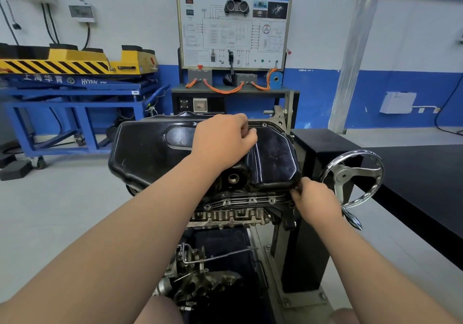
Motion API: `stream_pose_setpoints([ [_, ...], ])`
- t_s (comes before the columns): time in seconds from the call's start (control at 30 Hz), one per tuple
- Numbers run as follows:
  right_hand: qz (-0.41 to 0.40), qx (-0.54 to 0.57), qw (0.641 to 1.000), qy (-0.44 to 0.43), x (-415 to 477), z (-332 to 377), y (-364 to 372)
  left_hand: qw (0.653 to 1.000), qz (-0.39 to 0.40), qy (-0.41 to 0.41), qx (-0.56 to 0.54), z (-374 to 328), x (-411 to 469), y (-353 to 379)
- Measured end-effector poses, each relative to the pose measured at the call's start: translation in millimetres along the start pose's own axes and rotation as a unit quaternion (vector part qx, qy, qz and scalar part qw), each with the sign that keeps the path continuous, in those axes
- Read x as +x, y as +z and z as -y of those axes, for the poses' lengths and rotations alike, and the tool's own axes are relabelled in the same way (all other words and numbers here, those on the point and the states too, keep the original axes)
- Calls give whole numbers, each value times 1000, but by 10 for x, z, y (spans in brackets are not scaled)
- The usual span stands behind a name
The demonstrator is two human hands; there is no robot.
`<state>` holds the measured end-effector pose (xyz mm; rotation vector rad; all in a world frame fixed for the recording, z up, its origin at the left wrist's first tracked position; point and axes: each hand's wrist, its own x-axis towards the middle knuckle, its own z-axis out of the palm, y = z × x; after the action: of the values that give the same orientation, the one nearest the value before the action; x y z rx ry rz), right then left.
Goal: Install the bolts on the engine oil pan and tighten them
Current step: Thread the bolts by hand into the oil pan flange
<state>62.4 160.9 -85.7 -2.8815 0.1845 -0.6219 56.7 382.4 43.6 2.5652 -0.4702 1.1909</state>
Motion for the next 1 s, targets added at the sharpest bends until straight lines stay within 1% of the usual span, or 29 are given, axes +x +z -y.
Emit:
stream_pose_setpoints([
  [0.27, -6, -30, 1000, 8, -16, 5, -30, 1000, 3, 1, 4, -5, -4, 1],
  [0.37, -24, -20, 1000, -1, -42, 8, 2, 1000, 1, 0, 6, -5, -1, 2],
  [0.53, -28, -20, 999, 21, -43, 11, -2, 1000, -2, 0, 8, -2, -5, 2],
  [0.67, -46, 11, 999, 9, -60, 22, 45, 1000, 0, -1, 10, 0, -5, 5],
  [0.8, -42, -9, 999, 29, -41, 32, 24, 1000, 0, -3, 8, -3, -3, 0],
  [1.0, -47, -3, 999, 14, -67, 12, 37, 1000, -2, -5, 10, -3, -2, 4],
])
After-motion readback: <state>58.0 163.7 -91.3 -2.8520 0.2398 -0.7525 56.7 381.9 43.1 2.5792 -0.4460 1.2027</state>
